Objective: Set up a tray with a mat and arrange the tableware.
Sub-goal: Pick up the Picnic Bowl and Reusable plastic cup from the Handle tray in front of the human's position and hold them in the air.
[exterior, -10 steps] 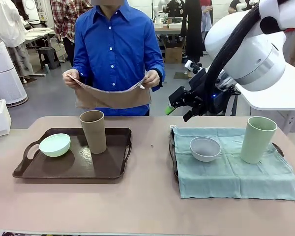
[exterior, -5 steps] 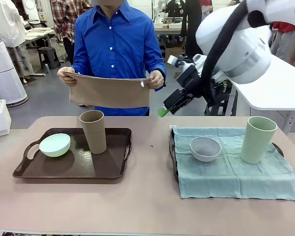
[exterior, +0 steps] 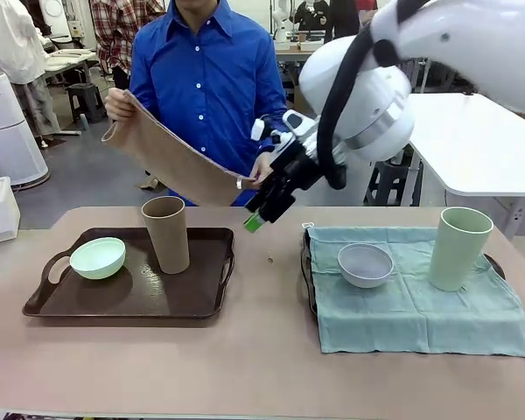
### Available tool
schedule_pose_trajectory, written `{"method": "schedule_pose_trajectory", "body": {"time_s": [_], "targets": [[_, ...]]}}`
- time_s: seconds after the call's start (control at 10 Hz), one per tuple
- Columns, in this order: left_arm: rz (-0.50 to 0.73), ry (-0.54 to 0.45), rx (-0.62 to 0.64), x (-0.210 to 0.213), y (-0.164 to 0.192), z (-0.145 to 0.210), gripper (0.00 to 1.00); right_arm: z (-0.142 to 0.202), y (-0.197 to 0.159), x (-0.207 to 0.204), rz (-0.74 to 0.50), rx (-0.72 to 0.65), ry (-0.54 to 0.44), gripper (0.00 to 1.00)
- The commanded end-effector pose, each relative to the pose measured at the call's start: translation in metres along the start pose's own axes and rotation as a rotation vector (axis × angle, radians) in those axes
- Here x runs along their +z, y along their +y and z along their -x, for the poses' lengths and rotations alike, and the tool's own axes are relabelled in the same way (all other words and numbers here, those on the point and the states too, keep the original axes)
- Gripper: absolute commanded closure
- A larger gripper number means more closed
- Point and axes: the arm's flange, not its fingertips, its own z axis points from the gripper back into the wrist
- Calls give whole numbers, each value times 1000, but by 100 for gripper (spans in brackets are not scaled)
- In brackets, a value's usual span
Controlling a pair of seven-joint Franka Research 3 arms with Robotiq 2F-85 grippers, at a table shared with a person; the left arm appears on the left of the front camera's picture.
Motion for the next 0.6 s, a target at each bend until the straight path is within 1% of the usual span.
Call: {"method": "schedule_pose_trajectory", "body": {"time_s": [0.0, 0.2, 0.5], "targets": [[-9, -24, 13, -23, -6, -12, 8, -13, -20, -33, -37, 17, -36, 4], [5, -44, -24, -36, -13, -22, 8, -32, -37, -65, -35, 24, 18, 4], [25, -52, -97, -51, -20, -21, 8, -50, -56, -106, -33, 21, 79, 4]]}}
